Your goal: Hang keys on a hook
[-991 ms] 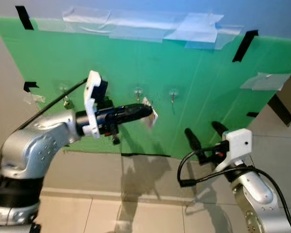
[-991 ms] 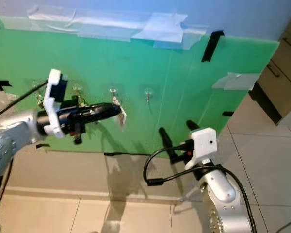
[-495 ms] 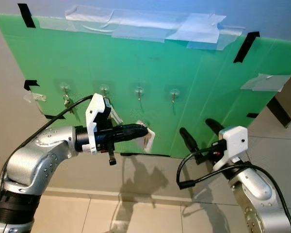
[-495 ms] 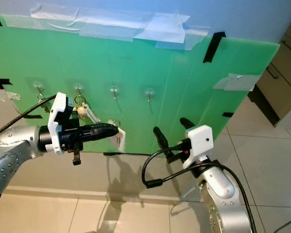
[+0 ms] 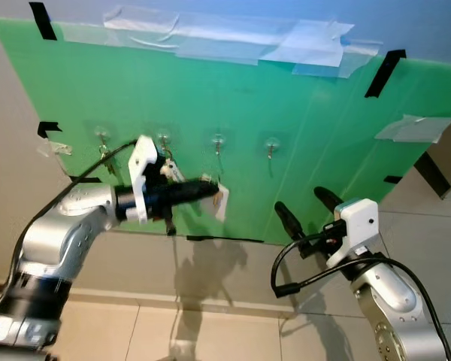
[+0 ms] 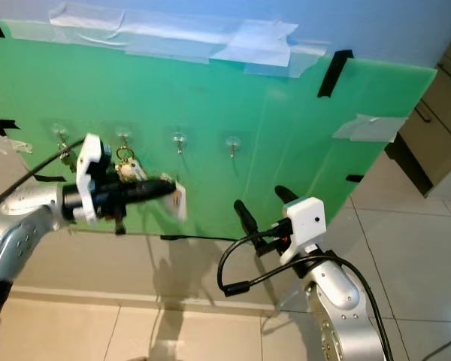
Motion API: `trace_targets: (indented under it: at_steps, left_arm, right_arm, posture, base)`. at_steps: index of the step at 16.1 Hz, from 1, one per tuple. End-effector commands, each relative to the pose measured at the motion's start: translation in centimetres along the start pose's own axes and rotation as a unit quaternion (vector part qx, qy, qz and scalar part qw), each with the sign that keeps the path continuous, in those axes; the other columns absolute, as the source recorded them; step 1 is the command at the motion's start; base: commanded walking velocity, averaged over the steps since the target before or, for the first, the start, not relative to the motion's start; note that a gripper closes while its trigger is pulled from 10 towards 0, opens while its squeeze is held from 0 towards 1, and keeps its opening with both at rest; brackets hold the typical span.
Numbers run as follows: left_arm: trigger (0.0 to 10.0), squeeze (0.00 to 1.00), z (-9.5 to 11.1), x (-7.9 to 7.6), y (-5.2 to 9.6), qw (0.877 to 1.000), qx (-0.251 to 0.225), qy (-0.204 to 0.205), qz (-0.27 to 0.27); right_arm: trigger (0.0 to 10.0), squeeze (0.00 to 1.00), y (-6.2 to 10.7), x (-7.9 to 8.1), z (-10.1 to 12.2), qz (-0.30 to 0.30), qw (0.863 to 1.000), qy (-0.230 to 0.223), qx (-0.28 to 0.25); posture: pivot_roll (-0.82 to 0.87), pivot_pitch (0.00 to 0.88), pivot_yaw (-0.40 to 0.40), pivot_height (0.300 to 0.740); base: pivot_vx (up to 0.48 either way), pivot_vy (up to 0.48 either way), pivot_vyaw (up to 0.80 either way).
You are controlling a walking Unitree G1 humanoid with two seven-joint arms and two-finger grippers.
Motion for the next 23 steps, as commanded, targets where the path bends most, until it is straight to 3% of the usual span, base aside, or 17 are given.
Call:
trace_targets:
  at_steps: [1, 9, 19, 23]
  left_arm:
    - [10.0, 0.00, 0.7, 0.6, 0.0, 1.000, -0.024, 0.004, 0.004]
    - [10.0, 0.00, 0.8, 1.8, -1.2, 0.997, -0.071, 0.041, 0.009]
    - [10.0, 0.00, -0.1, 2.9, -3.4, 0.996, -0.072, 0.060, 0.013]
    - [10.0, 0.00, -0.9, 1.7, -2.7, 0.994, -0.079, 0.079, 0.012]
  right_arm:
    - [10.0, 0.00, 0.2, 0.1, -0.2, 0.006, 1.000, 0.005, 0.002]
    - [10.0, 0.00, 0.7, 0.4, -0.6, 0.020, 1.000, 0.015, 0.010]
    - [10.0, 0.00, 0.8, 0.7, -0.9, 0.027, 0.999, 0.016, 0.016]
    - [10.0, 0.00, 0.9, 0.8, -1.0, 0.020, 1.000, 0.015, 0.018]
  posture:
    - [-0.05, 0.000, -0.027, 0.740]
    - [-0.07, 0.000, -0.035, 0.740]
    - [-0.08, 0.000, -0.032, 0.740]
    - [-0.08, 0.000, -0.025, 0.740]
  base:
    - [0.000, 0.000, 0.00]
    - [0.000, 0.000, 0.00]
    - [0.000, 0.000, 0.00]
    - [0.000, 0.000, 0.00]
Point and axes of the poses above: a point about 5 cm out from each wrist's last joint towards the gripper, its own y axis pointing back from the gripper into the wrist, its own z axis along the axis of the wrist's last joint, x = y × z, the point moved 3 cm from there along -y, pointing out of the wrist towards the gripper, and after that the axes turned 7 degrees about -y, right-handed, at the moved point
